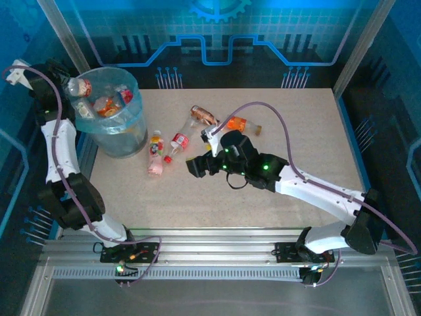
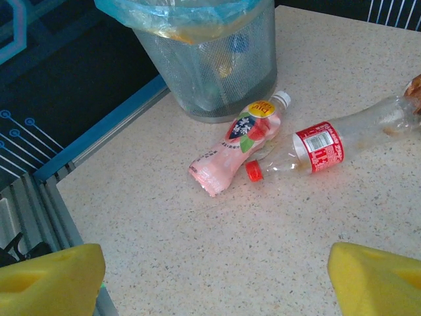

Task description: Put the plastic bottles in the bin

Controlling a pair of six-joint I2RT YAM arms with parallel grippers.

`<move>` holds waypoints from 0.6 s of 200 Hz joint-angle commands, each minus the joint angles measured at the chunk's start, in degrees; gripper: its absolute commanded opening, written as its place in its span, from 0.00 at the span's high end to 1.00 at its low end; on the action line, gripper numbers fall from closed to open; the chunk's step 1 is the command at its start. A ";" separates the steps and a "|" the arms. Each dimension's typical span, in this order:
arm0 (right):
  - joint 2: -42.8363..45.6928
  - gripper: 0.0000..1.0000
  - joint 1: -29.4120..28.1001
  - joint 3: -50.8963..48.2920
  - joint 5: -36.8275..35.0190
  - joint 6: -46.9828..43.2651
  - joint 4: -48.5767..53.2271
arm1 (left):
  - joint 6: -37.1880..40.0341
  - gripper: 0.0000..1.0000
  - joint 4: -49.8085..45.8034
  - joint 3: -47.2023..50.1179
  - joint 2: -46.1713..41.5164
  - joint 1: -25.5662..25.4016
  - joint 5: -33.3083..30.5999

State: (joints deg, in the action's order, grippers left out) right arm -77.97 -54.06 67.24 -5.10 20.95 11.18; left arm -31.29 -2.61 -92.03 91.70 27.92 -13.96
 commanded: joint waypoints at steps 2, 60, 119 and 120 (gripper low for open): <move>-1.09 0.11 -1.35 2.06 -0.95 -0.03 0.86 | 7.38 0.30 -6.37 -5.47 -0.79 0.29 6.96; -2.30 0.11 -3.57 3.77 -1.71 -2.03 2.68 | 11.25 0.33 -16.28 -7.38 5.20 0.34 15.01; -3.45 0.11 -4.73 4.02 -1.80 -2.63 3.02 | 9.86 0.36 -17.74 -8.10 9.96 0.30 23.97; -3.48 0.11 -4.73 4.03 -1.73 -2.65 3.00 | 9.81 0.36 -17.76 -8.13 9.97 0.30 24.10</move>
State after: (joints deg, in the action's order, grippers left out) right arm -80.31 -57.76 69.12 -6.07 19.38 13.43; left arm -21.02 -17.06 -98.96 100.09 28.42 3.22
